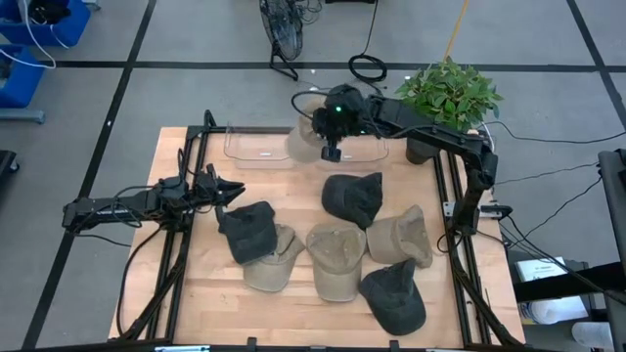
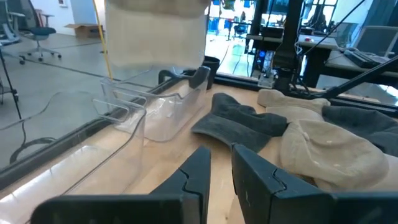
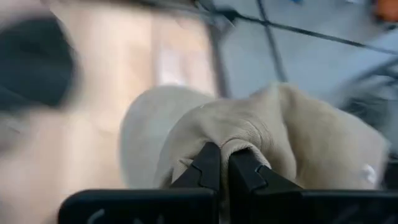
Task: Pick & Place hat
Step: Put the brown cap into the right transparent bin
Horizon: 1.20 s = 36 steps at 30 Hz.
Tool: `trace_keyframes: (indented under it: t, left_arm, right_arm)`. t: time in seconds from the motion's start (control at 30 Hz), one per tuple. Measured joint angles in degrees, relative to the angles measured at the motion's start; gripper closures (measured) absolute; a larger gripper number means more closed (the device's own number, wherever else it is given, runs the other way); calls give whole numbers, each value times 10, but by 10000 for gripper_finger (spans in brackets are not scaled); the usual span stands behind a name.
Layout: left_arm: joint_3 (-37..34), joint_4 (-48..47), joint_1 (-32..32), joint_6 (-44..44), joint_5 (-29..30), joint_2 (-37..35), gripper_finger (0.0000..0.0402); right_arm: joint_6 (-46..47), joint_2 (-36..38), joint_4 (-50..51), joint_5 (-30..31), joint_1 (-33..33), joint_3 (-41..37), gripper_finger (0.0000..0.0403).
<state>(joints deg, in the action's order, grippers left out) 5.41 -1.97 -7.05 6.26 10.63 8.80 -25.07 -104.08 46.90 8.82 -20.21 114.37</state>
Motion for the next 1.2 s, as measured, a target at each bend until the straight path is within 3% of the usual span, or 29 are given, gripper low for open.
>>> trace_keyframes:
  t: [0.1, 0.37, 0.57, 0.8, 1.2]
  left_arm:
    - [0, -1, 0, 0, 0, 4, 332]
    - [0, 1, 0, -1, 0, 7, 332]
    - [0, 0, 0, -1, 0, 7, 332]
    - [0, 0, 0, -1, 0, 7, 332]
    - [0, 1, 0, -28, 5, 7, 332]
  right_arm:
    - [-46, 1, 14, 48, -9, 0, 403]
    - [-163, 2, 20, 65, -34, -14, 403]
    - [-254, 1, 27, 135, -34, -64, 403]
    - [-303, 6, 15, 155, -25, -138, 403]
    - [-327, 18, -108, 136, -53, -285, 403]
